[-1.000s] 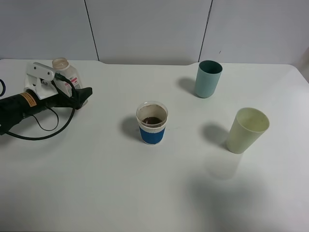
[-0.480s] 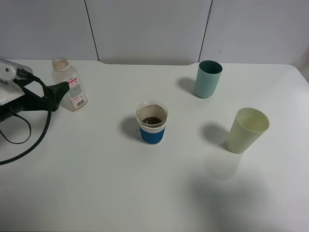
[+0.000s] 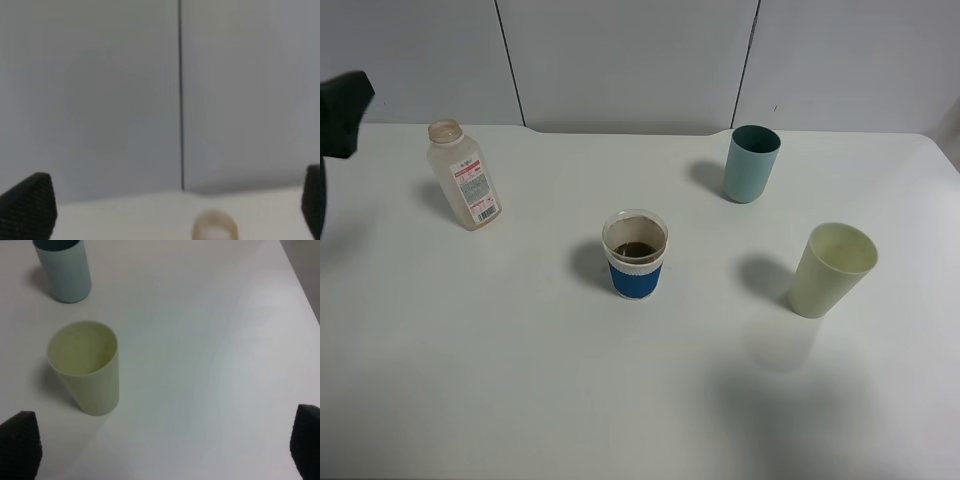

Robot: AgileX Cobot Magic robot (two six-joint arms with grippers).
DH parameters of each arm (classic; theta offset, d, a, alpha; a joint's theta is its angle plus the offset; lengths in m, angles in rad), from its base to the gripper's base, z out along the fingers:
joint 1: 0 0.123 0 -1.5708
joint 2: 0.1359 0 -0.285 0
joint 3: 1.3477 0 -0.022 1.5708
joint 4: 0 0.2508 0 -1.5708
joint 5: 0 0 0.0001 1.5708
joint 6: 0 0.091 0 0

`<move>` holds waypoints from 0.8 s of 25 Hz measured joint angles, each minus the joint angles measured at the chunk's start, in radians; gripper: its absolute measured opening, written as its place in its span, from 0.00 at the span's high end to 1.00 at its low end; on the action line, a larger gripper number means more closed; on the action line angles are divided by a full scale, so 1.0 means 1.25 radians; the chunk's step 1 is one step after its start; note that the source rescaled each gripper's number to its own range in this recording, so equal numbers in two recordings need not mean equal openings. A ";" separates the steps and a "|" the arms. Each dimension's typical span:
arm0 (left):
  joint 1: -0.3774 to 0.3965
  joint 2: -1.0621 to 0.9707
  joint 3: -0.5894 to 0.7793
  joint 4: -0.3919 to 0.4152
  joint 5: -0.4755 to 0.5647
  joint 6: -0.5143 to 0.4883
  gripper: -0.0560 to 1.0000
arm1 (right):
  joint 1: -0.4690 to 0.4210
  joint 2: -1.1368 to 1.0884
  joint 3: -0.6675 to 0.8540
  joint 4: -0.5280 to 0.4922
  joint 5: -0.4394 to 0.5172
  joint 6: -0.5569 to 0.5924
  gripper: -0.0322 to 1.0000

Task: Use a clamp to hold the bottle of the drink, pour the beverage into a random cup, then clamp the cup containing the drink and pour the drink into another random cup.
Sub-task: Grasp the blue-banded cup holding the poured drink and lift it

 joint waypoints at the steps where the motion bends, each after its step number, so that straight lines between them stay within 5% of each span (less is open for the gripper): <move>1: 0.000 -0.032 -0.008 -0.003 0.036 0.000 0.00 | 0.000 0.000 0.000 0.000 0.000 0.000 0.00; 13: 0.000 -0.362 -0.171 -0.046 0.622 0.011 0.00 | 0.000 0.000 0.000 0.000 0.000 0.000 0.00; 20: 0.000 -0.480 -0.280 -0.150 0.970 0.154 0.00 | 0.000 0.000 0.000 0.000 0.000 0.000 0.00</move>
